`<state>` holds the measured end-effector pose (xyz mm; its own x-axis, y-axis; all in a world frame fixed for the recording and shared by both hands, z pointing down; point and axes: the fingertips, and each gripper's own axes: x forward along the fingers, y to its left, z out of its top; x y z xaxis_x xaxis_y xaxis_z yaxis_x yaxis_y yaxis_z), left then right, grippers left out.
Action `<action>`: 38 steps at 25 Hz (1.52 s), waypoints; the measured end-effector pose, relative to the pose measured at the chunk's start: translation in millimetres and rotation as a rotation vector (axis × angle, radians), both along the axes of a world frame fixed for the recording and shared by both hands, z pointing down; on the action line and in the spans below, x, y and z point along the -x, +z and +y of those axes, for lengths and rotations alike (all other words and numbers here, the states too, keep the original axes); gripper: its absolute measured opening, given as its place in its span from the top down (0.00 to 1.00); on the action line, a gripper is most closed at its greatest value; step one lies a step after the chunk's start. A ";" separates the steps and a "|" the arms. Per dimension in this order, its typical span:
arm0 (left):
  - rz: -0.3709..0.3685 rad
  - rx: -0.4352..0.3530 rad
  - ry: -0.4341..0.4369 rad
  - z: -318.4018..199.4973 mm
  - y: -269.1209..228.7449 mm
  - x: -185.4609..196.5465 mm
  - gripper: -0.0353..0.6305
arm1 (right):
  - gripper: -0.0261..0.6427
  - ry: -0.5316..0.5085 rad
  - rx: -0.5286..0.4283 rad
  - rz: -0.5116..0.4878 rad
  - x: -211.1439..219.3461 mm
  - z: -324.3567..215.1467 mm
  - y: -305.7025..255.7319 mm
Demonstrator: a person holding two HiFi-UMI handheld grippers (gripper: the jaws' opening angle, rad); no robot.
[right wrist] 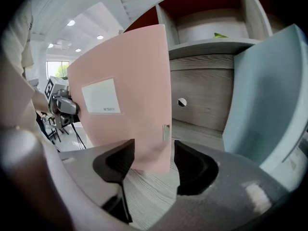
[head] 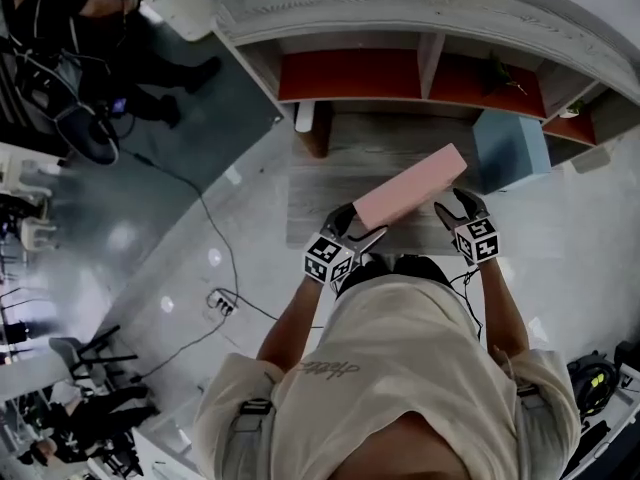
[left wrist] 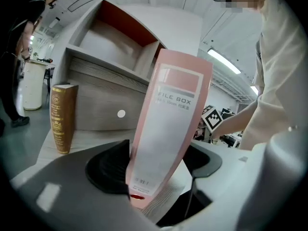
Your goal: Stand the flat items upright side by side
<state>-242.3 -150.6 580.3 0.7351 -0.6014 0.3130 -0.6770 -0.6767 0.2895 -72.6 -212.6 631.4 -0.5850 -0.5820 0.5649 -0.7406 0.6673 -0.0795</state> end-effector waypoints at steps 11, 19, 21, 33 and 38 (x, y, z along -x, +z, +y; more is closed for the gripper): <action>-0.014 -0.051 -0.013 -4.5 0.0 -7.6 0.43 | 0.58 0.239 0.069 -0.033 -54.7 74.3 23.7; -0.038 -0.042 -0.063 -10.7 -0.2 -34.7 0.44 | 0.60 0.355 0.041 -0.069 -92.5 87.6 18.2; -0.043 -0.040 -0.083 -15.9 -1.6 -46.2 0.44 | 0.60 0.362 0.043 -0.073 -102.6 90.5 19.8; -0.124 0.041 -0.268 -40.2 2.0 -132.3 0.44 | 0.62 0.413 -0.002 -0.107 -203.1 93.7 15.1; -0.142 0.059 -0.338 -55.9 1.4 -163.1 0.44 | 0.62 0.380 -0.010 -0.133 -231.1 84.3 14.2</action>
